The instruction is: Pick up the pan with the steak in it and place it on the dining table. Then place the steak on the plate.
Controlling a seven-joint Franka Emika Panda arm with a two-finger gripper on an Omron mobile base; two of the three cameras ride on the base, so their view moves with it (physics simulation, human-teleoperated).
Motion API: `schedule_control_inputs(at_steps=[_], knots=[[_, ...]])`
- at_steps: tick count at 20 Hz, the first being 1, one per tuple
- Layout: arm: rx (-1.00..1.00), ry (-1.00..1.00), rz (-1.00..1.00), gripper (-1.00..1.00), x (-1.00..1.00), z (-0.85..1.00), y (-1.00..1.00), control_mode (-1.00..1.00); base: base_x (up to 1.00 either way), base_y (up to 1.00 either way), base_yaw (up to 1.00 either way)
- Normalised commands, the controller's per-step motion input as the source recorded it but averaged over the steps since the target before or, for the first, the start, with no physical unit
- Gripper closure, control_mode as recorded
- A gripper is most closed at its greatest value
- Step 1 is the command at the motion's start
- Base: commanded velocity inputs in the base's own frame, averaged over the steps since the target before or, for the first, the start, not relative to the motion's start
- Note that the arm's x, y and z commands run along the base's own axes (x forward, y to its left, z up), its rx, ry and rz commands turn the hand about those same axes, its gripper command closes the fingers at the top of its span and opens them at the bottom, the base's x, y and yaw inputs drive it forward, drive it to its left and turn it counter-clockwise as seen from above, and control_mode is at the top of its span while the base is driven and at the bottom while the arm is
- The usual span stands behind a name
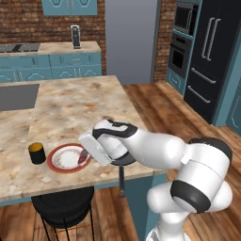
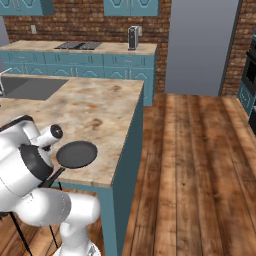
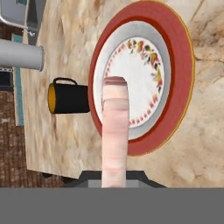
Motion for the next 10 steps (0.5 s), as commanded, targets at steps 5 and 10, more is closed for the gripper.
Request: schedule_control_inputs(at_steps=[5, 10], knots=[[0.02, -0.04, 0.0, 1.0, 0.37, -0.17, 0.03, -1.0, 0.0, 0.0, 0.0], [-0.01, -0.04, -0.03, 1.0, 0.25, -0.05, 0.51, -1.0, 0.0, 0.0, 0.0]])
